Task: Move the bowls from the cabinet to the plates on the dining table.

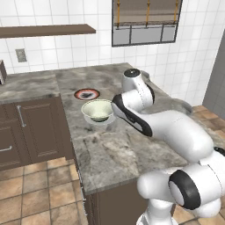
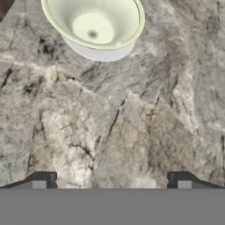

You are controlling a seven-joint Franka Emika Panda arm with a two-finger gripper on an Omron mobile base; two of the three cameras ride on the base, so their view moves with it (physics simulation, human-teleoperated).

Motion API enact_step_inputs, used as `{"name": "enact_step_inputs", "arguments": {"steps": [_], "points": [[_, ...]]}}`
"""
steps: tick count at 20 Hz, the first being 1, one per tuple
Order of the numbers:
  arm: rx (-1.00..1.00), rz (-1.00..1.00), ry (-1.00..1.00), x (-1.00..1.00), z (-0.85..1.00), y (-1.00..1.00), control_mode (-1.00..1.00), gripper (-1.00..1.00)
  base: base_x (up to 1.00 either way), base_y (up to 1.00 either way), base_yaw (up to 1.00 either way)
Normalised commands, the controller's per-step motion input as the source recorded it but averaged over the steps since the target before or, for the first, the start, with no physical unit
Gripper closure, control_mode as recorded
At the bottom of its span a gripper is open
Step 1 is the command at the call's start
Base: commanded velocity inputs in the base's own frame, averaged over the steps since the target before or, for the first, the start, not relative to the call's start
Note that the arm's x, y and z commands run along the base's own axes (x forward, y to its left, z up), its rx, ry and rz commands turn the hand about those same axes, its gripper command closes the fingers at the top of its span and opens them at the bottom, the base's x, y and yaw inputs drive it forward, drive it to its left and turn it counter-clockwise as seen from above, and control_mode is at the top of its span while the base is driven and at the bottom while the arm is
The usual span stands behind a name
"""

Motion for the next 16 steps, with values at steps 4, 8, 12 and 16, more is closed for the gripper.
{"name": "enact_step_inputs", "arguments": {"steps": [4,8,12,16], "points": [[0.06,-0.12,-0.01,-0.37,0.33,-0.39,-1.0,-1.0,0.0,0.0,0.0],[0.05,-0.14,-0.02,-0.33,0.26,-0.34,-1.0,-1.0,0.0,0.0,0.0],[0.03,-0.14,-0.05,-0.33,0.22,-0.21,-1.0,-1.0,0.0,0.0,0.0],[0.01,-0.14,-0.09,-0.36,0.2,-0.16,-1.0,-1.0,0.0,0.0,0.0]]}}
